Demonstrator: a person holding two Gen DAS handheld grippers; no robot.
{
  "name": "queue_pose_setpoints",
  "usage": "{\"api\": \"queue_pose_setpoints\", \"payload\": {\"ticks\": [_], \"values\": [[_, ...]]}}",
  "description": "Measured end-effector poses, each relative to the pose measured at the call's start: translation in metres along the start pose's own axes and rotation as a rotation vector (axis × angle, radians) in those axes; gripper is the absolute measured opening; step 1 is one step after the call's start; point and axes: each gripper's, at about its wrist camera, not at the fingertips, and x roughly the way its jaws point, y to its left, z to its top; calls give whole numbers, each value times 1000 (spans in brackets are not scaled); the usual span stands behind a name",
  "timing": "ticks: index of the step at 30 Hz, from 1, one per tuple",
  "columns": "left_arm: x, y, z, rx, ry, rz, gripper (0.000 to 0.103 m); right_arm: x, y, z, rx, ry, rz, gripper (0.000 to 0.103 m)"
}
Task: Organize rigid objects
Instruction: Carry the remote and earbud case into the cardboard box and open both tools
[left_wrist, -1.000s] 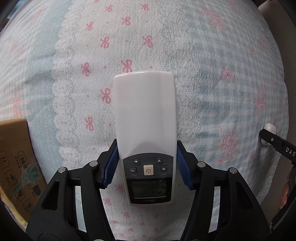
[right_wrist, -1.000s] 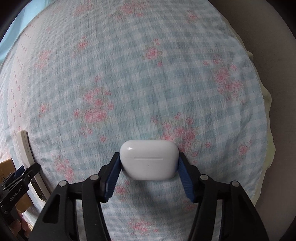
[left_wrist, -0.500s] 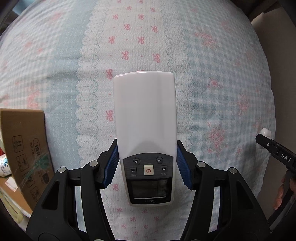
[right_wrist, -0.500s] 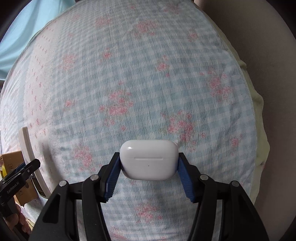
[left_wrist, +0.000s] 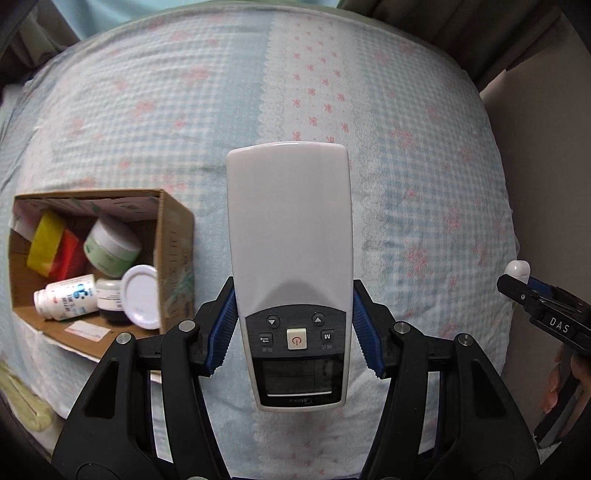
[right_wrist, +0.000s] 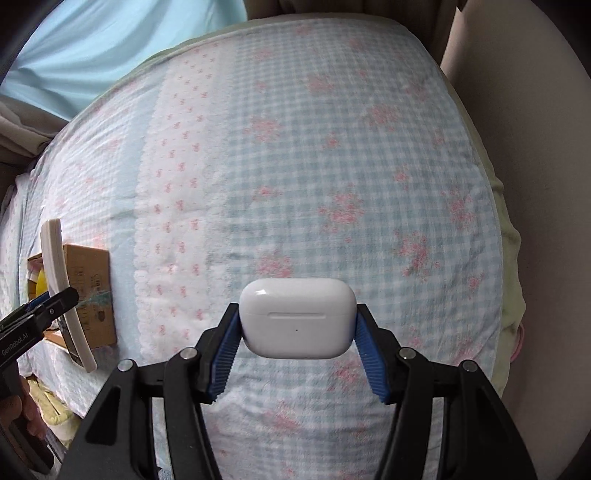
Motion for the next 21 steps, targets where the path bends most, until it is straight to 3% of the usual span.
{"api": "queue_pose_setpoints", "payload": {"ticks": [7,12,21], "values": [[-55,69,-8,26,-50,11,55,-32,90,-14,-97,-34,35,55],[-71,134,-5,85,-55,23,55,-41,169,-27,-151,-57,55,55],[-85,253,8,201,-16,6,55,-37,295,-47,-73,-58,96,55]]}}
